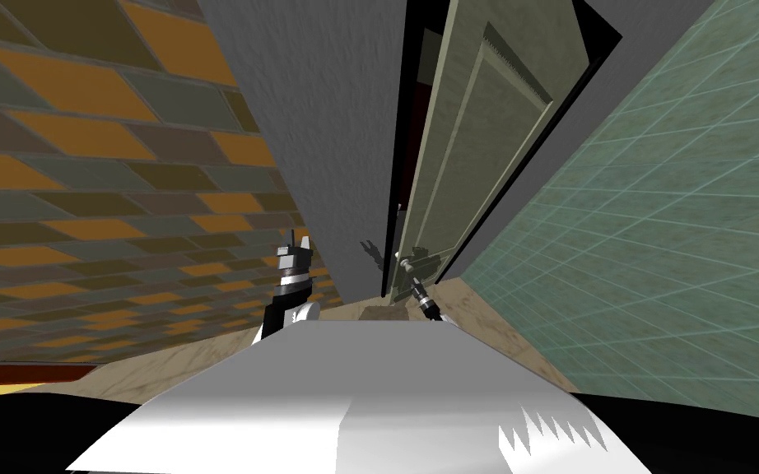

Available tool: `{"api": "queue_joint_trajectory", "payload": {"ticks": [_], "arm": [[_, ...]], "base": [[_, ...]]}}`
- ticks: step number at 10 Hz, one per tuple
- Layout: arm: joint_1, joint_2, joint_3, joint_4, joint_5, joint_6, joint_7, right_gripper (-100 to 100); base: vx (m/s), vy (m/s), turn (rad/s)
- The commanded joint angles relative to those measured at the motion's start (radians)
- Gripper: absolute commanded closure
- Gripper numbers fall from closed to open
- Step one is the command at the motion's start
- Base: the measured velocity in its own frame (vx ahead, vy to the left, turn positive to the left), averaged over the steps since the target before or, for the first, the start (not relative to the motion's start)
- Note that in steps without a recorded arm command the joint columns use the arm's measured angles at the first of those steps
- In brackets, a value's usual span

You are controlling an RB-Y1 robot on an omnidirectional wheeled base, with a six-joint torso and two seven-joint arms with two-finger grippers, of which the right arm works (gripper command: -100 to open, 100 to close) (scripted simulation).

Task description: Pull the door open

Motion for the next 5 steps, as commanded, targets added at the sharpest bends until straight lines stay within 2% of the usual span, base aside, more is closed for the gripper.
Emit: {"api": "queue_joint_trajectory", "payload": {"ticks": [1, 2, 3, 5], "arm": [[0.000, -0.006, -0.005, 0.009, 0.005, -0.013, 0.040, -100], [0.004, -0.016, -0.011, 0.012, 0.014, -0.026, 0.075, -100], [0.004, -0.016, -0.011, 0.012, 0.014, -0.026, 0.081, -100], [0.013, -0.036, -0.024, 0.018, 0.031, -0.050, 0.148, -100]], "base": [[-0.026, -0.016, 0.007], [-0.023, -0.015, 0.011], [-0.017, -0.012, 0.005], [-0.028, -0.019, 0.016]]}}
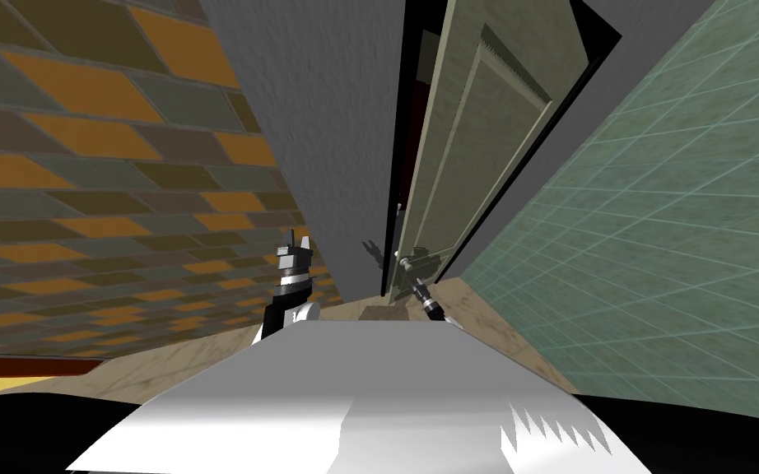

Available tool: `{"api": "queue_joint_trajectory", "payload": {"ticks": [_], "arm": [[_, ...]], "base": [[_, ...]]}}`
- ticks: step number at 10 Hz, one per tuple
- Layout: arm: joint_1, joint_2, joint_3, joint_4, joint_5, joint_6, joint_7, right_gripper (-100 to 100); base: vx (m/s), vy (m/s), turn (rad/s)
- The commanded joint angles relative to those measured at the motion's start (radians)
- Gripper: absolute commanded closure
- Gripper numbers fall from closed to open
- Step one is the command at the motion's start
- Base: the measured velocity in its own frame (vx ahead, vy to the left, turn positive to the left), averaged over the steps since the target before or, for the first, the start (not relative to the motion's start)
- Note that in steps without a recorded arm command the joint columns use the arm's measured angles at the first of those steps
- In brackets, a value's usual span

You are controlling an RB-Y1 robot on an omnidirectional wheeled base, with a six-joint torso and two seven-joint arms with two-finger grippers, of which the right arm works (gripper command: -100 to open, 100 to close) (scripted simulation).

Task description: Pull the door open

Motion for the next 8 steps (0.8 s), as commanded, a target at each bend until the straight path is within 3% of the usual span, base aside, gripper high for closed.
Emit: {"api": "queue_joint_trajectory", "payload": {"ticks": [1, 5, 8], "arm": [[-0.002, -0.007, -0.005, 0.011, 0.005, -0.012, 0.031, -100], [0.012, -0.042, -0.027, 0.021, 0.034, -0.054, 0.143, -100], [0.019, -0.060, -0.039, 0.025, 0.049, -0.075, 0.195, -100]], "base": [[-0.024, -0.022, 0.004], [-0.027, -0.026, 0.011], [-0.024, -0.026, 0.009]]}}
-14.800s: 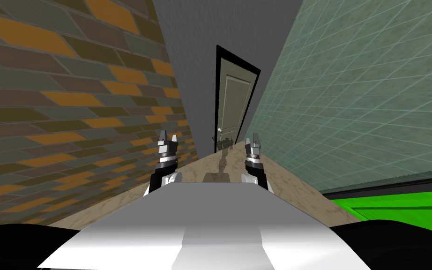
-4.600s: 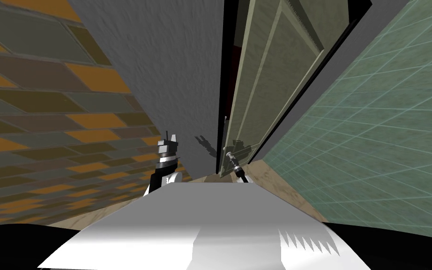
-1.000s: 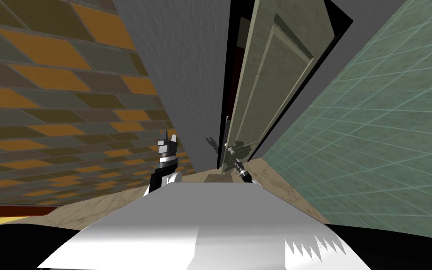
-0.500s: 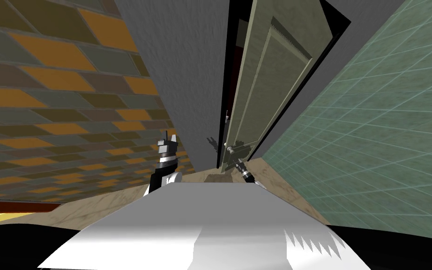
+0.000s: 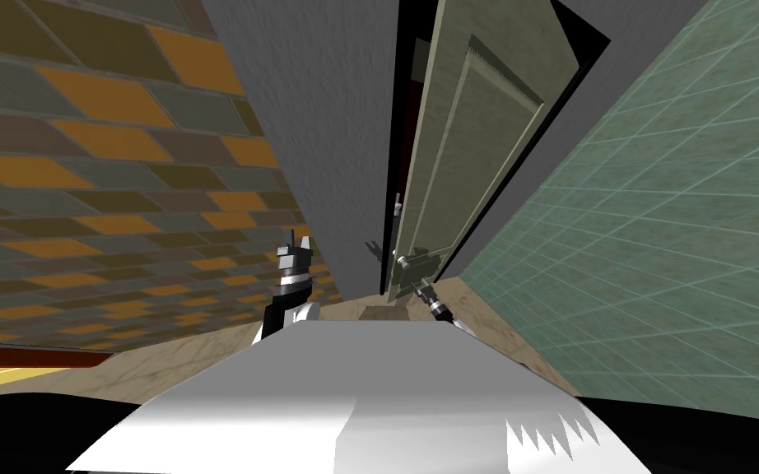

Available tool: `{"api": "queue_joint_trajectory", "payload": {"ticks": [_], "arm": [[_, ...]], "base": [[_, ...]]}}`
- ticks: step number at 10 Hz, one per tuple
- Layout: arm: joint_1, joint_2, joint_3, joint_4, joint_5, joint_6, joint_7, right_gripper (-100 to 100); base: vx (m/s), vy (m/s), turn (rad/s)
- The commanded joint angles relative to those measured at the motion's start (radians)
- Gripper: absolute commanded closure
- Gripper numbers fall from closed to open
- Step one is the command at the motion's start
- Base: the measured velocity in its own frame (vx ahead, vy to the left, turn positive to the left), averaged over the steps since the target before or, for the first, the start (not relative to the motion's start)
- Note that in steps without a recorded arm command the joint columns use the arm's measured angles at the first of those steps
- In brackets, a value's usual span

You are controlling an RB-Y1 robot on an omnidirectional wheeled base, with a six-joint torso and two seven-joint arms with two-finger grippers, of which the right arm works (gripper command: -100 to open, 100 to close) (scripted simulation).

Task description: Pull the door open

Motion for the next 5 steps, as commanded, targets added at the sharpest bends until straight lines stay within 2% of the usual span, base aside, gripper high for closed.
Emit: {"api": "queue_joint_trajectory", "payload": {"ticks": [1, 2, 3, 4, 5], "arm": [[-0.005, -0.007, -0.006, 0.021, 0.005, -0.020, 0.028, -100], [-0.002, -0.004, -0.004, 0.011, 0.003, -0.010, 0.016, -100], [-0.009, -0.001, -0.019, 0.021, -0.007, -0.003, 0.030, -100], [-0.019, 0.005, -0.038, 0.032, -0.020, 0.010, 0.044, -100], [-0.019, 0.005, -0.038, 0.024, -0.020, 0.010, 0.044, -100]], "base": [[-0.015, -0.017, 0.005], [-0.006, -0.008, 0.001], [0.009, 0.008, 0.247], [0.035, 0.006, 0.342], [0.032, 0.001, 0.114]]}}
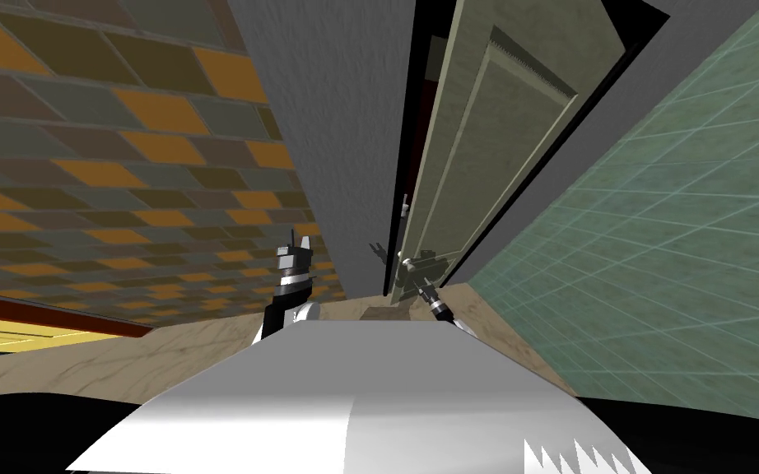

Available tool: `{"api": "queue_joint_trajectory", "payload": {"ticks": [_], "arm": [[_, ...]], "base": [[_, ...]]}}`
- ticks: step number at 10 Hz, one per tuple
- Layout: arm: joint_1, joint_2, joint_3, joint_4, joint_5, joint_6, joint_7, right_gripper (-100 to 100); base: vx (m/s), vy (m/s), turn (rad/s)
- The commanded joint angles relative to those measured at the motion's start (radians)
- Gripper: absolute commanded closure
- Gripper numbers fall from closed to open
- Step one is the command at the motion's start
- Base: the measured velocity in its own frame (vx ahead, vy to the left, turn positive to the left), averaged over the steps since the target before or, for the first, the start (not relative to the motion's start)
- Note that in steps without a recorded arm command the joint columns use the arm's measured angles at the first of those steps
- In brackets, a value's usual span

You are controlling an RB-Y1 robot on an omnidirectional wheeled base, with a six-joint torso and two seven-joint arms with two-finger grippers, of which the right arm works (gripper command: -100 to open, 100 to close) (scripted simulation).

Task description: Pull the door open

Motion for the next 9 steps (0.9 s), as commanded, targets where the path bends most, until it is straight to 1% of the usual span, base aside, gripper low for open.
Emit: {"api": "queue_joint_trajectory", "payload": {"ticks": [1, 2, 5, 6, 7, 8, 9], "arm": [[-0.020, -0.002, -0.005, 0.043, -0.004, -0.016, 0.010, -100], [-0.032, 0.005, -0.030, 0.057, -0.021, 0.000, 0.028, -100], [-0.052, 0.017, -0.069, 0.079, -0.049, 0.027, 0.057, -100], [-0.064, 0.024, -0.094, 0.093, -0.066, 0.043, 0.075, -100], [-0.064, 0.024, -0.094, 0.093, -0.066, 0.043, 0.075, -100], [-0.073, 0.029, -0.113, 0.104, -0.079, 0.057, 0.089, -100], [-0.079, 0.033, -0.125, 0.111, -0.088, 0.065, 0.097, -100]], "base": [[0.017, 0.004, -0.020], [0.022, 0.007, 0.181], [0.043, -0.010, 0.273], [0.067, -0.028, 0.327], [0.050, -0.037, 0.174], [0.040, -0.034, 0.182], [0.041, -0.044, 0.329]]}}
